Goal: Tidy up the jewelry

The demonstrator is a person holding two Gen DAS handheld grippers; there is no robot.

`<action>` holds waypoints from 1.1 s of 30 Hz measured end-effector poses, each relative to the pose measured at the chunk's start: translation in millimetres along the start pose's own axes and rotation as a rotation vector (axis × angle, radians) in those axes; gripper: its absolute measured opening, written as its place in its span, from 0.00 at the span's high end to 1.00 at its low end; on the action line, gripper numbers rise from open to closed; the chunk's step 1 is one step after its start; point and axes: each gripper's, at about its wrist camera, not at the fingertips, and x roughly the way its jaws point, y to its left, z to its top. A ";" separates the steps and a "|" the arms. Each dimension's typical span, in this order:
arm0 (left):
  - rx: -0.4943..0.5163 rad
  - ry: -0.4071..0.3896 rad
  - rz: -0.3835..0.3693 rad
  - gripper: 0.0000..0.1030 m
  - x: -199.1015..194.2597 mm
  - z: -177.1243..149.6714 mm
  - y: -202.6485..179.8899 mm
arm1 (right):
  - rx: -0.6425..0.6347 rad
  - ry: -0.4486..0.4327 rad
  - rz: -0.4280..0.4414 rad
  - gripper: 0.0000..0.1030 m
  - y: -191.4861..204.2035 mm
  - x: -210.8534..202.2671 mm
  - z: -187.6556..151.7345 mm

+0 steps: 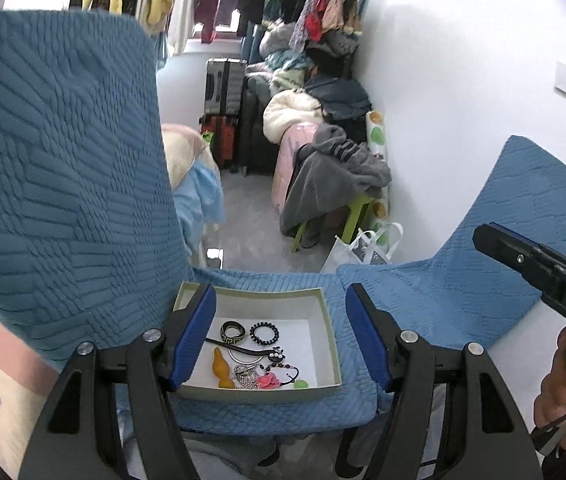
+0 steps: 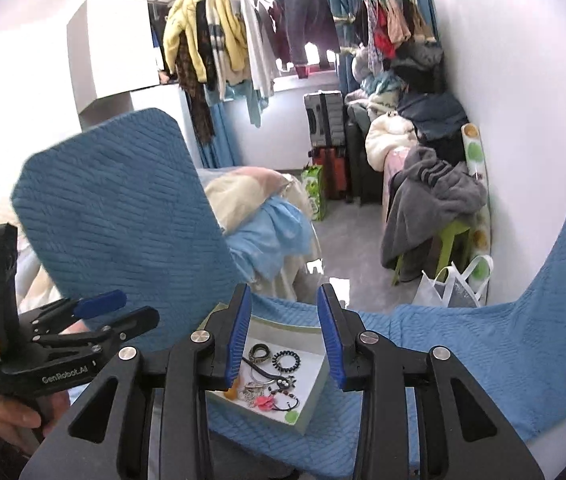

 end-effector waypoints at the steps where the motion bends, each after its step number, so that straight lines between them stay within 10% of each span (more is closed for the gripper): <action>1: 0.002 -0.005 -0.001 0.34 -3.7 0.2 -0.4 | -0.002 -0.010 -0.004 0.69 2.2 -7.2 -2.1; 20: 0.011 0.036 0.012 0.34 -20.5 -43.1 -3.2 | 0.034 0.052 -0.088 0.61 14.1 -26.3 -72.3; 28: 0.011 0.078 0.023 0.34 -13.0 -58.3 -0.2 | 0.047 0.078 -0.106 0.46 18.4 -24.5 -96.0; 33: -0.006 0.098 0.023 0.34 -6.5 -64.1 3.4 | 0.054 0.073 -0.143 0.17 17.0 -20.9 -104.4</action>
